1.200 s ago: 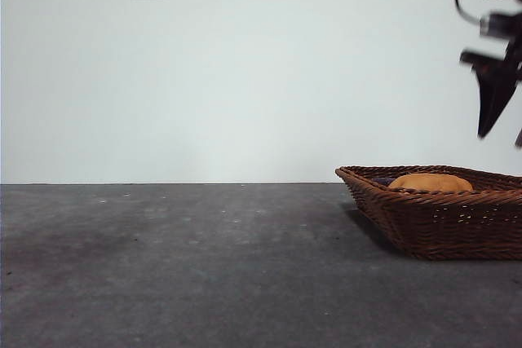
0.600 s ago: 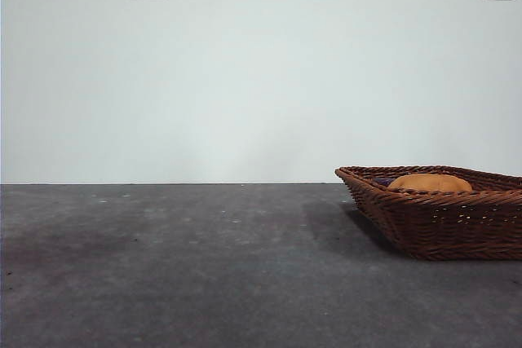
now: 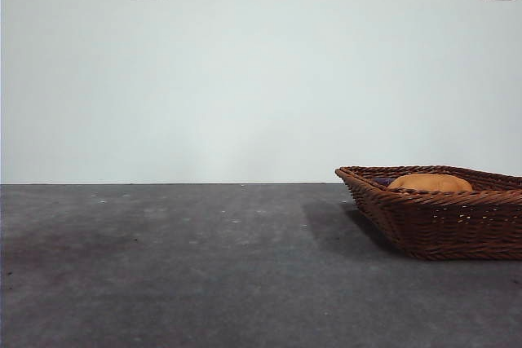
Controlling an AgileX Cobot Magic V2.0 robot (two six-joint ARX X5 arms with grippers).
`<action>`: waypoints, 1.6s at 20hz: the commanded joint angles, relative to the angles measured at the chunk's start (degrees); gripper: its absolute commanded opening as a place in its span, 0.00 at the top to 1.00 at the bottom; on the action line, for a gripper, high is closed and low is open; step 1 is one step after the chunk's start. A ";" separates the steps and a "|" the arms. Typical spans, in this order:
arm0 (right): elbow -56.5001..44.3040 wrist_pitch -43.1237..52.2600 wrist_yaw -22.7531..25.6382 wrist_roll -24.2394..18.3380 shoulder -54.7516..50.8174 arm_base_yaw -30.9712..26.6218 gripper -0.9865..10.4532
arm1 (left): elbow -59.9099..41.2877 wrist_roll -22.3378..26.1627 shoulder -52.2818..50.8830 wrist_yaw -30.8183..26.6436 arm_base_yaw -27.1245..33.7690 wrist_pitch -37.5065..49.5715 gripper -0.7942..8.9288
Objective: Help me put the vegetables on the table into the basket
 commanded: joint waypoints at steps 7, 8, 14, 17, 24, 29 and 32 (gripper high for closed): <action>0.04 -1.29 1.05 4.04 0.90 0.11 0.91 | 0.02 0.68 1.70 0.22 0.20 0.26 0.92; 0.04 -1.27 1.55 4.04 1.14 0.11 0.91 | 0.02 0.68 2.12 0.24 0.20 0.15 0.92; 0.07 -1.27 7.30 4.04 3.34 0.11 0.91 | 0.02 0.68 3.39 0.26 0.20 0.00 0.92; 0.07 -1.25 10.36 4.04 4.61 0.11 0.91 | 0.28 2.56 3.48 0.07 0.20 0.48 0.92; 0.07 -0.42 14.45 4.04 6.69 0.09 0.91 | 0.33 1.49 -2.71 -8.11 1.75 20.13 0.92; 0.07 4.24 14.45 4.07 7.28 0.09 0.91 | -0.22 9.84 -11.58 -6.36 13.03 27.71 0.92; 0.07 7.87 14.45 4.04 7.28 0.09 0.91 | -6.71 12.37 -17.77 -5.31 20.50 34.40 0.92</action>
